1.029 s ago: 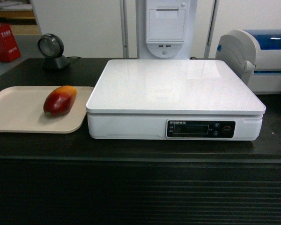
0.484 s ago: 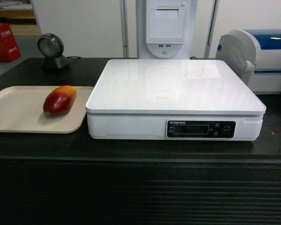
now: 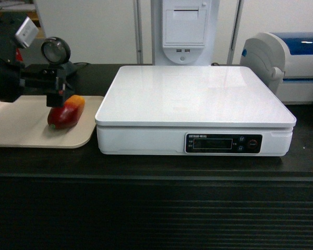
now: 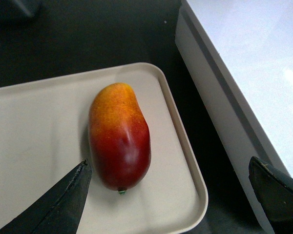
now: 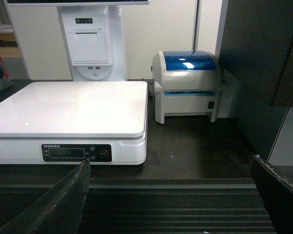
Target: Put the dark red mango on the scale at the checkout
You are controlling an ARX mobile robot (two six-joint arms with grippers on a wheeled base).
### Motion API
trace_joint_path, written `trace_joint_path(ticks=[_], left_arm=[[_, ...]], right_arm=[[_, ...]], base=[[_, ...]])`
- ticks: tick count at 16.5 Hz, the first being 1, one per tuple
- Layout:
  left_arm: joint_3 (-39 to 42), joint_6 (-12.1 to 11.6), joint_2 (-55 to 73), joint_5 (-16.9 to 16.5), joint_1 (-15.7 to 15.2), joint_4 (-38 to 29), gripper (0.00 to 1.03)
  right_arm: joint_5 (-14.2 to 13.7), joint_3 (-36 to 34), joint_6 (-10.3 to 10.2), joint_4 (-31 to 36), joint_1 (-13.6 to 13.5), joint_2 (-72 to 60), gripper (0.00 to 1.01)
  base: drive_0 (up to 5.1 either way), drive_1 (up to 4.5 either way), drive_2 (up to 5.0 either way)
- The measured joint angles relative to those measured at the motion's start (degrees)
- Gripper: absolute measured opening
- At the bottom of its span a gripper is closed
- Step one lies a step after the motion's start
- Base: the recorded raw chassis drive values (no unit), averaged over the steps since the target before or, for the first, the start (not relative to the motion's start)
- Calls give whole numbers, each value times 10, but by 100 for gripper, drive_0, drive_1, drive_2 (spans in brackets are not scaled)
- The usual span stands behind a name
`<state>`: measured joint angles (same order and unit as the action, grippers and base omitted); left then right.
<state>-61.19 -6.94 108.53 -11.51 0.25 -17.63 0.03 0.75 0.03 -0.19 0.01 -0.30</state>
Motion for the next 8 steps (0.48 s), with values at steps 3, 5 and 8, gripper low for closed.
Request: trace_joint_path(ticks=[3,5,8], left_arm=[[-77,-4,61,-22,-4,45,98],[-218,-34,153,-24,-9,165,98],[-289,-44,197,-11,-14,204,98]], right_arm=[[0,0,0,0,0,0,98],[0,0,0,0,0,0,98],[0,0,0,0,0,0,98]], base=[[0,0,0],[0,0,0],[0,0,0]])
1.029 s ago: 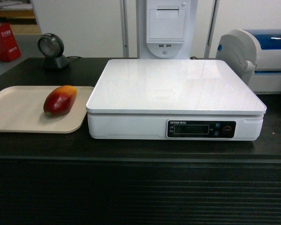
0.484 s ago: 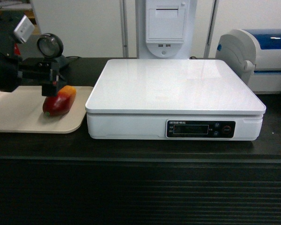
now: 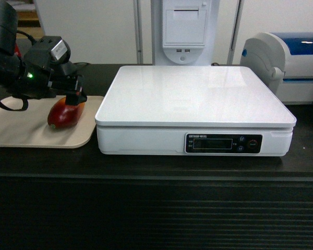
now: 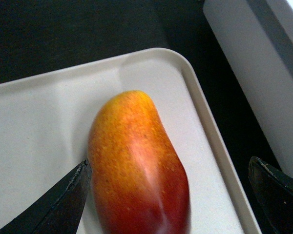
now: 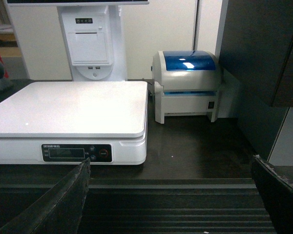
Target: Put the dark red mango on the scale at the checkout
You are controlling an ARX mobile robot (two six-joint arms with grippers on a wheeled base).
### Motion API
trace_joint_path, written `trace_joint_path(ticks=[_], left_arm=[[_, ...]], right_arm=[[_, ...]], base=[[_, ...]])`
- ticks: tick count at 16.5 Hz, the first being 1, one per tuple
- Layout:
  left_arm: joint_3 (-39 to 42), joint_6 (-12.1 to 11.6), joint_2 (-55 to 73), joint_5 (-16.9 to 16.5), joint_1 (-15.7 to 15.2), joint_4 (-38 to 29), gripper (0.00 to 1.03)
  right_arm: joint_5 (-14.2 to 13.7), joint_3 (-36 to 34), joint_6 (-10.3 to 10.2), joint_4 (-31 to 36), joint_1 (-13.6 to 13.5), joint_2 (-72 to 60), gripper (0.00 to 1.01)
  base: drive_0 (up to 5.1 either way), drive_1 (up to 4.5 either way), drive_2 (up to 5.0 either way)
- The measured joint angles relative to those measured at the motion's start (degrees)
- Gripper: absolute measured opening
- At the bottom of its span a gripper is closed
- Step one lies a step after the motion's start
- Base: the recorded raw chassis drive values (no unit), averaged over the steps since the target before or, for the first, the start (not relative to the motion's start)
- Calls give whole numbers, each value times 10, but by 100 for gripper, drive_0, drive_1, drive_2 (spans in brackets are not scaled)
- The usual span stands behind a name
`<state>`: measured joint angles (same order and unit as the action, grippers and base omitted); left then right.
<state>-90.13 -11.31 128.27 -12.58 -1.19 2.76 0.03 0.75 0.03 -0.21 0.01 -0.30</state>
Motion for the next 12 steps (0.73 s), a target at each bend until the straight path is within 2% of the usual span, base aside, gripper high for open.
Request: trace_joint_path(ticks=[2,4,8,12], left_arm=[[-41,-9,28,2,-2,32,98],[-98,-11,64,5,-5,100,98],[-146,-12,87,8,-4,147,98],[-158,-17,93,15,-1,161,83]], right_arm=[[0,0,0,0,0,0,98],[0,0,0,0,0,0,98],[0,0,0,0,0,0,98],[0,0,0,0,0,0,98]], base=[[0,0,0],[0,0,0],[0,0,0],[0,0,0]])
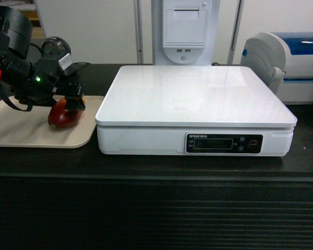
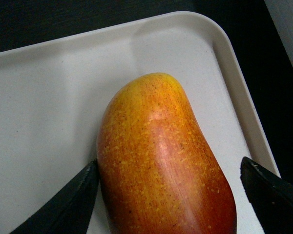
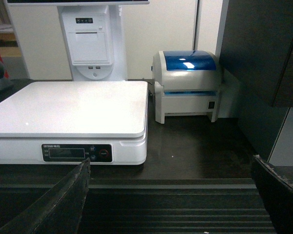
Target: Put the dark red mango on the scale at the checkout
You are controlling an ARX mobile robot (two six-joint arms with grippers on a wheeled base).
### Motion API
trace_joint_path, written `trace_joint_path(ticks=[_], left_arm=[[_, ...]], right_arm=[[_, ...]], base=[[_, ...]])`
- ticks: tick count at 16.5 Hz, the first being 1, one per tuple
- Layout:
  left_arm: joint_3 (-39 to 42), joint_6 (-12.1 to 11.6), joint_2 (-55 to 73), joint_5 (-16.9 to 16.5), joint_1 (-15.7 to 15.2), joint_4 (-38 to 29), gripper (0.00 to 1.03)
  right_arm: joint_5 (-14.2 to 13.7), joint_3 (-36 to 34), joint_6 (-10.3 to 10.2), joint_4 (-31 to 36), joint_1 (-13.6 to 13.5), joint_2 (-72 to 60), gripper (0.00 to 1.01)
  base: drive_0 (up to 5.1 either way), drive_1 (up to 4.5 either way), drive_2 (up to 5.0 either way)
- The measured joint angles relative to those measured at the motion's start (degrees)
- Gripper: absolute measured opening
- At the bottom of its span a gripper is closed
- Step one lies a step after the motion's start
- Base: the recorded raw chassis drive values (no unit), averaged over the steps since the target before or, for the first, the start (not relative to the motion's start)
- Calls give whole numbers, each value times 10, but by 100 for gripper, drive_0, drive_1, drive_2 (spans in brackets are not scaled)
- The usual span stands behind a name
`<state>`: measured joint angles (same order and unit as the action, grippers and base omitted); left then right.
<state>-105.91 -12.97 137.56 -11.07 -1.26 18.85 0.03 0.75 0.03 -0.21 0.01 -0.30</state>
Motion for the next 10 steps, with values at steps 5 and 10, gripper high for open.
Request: trace_joint_path(ticks=[5,10], left_arm=[[-13,-10,9,6,0,9,61],[17,-10,-8,8,2,-27,60]], right_arm=[[0,0,0,0,0,0,98],[0,0,0,0,0,0,98]], base=[[0,0,0],[0,0,0]])
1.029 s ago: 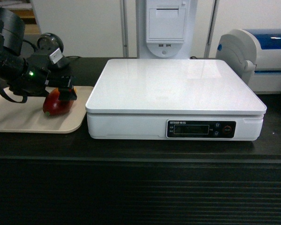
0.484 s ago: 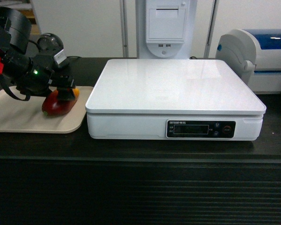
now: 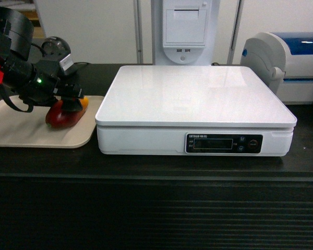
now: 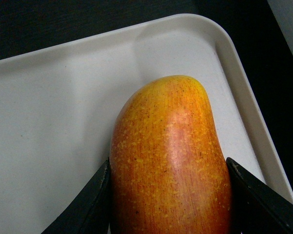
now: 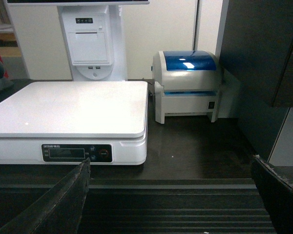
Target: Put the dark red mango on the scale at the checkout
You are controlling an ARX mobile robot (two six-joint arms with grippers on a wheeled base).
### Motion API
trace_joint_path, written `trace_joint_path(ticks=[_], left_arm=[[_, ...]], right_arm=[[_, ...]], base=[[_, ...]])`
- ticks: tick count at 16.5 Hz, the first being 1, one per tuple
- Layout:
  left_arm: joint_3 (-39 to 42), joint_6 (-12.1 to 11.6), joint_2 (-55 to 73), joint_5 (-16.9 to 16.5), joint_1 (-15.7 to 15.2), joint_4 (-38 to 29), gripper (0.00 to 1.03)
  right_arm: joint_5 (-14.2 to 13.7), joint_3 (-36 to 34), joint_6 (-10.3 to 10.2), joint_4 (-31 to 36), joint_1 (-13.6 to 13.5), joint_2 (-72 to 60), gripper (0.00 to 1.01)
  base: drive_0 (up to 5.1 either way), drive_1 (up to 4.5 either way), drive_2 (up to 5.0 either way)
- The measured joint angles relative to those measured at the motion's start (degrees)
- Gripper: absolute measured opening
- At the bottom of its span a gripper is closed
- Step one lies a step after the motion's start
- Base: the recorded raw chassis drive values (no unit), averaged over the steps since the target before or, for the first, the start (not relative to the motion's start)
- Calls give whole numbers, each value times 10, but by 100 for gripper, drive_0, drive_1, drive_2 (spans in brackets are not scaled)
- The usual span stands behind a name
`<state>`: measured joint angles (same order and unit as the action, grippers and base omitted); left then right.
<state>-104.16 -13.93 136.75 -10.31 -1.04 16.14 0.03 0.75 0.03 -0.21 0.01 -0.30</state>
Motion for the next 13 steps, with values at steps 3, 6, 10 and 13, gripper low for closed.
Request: trace_joint_path(ticks=[3,6,10,13], left_arm=[[78,25,-86,-7,12,-71,60],[136,75,-212,-8,59,-140,60],[167,170,-278,-9,154,-162,60],[153,216,-266,4,228,-134,60]], right_arm=[[0,0,0,0,0,0,98],[0,0,0,0,0,0,98],[0,0,0,0,0,0,98],[0,0,0,0,0,0,98]], base=[[0,0,0],[0,0,0],[0,0,0],[0,0,0]])
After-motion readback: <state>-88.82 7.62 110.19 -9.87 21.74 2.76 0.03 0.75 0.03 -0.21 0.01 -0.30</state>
